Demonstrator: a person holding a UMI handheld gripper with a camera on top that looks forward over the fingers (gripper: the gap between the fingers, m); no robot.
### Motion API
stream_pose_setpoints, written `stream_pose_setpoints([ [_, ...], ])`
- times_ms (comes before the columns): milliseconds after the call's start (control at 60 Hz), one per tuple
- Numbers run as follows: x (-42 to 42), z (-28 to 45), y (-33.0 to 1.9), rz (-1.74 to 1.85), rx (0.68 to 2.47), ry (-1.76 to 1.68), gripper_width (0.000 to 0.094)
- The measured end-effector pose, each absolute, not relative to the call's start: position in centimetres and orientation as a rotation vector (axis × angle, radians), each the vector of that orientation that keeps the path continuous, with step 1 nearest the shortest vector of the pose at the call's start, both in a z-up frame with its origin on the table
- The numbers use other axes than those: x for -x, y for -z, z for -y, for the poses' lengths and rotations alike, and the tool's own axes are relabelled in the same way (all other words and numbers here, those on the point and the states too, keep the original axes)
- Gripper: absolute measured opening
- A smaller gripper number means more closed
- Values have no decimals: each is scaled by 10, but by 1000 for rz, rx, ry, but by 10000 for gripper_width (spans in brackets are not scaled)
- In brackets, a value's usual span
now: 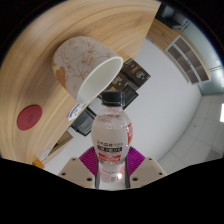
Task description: Pour water
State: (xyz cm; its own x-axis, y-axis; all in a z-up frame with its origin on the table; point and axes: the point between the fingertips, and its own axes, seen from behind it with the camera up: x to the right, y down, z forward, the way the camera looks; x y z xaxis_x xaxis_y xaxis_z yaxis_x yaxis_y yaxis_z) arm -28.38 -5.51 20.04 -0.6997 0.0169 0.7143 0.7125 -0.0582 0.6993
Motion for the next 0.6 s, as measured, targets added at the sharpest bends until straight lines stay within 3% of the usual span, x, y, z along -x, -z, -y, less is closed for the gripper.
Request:
stream_pose_setpoints([
  [233, 281, 56, -193, 1705, 888, 1693, 338],
  [450, 267, 65, -223, 1263, 1404, 1139, 338],
  [600, 260, 76, -247, 881, 1624, 663, 341],
])
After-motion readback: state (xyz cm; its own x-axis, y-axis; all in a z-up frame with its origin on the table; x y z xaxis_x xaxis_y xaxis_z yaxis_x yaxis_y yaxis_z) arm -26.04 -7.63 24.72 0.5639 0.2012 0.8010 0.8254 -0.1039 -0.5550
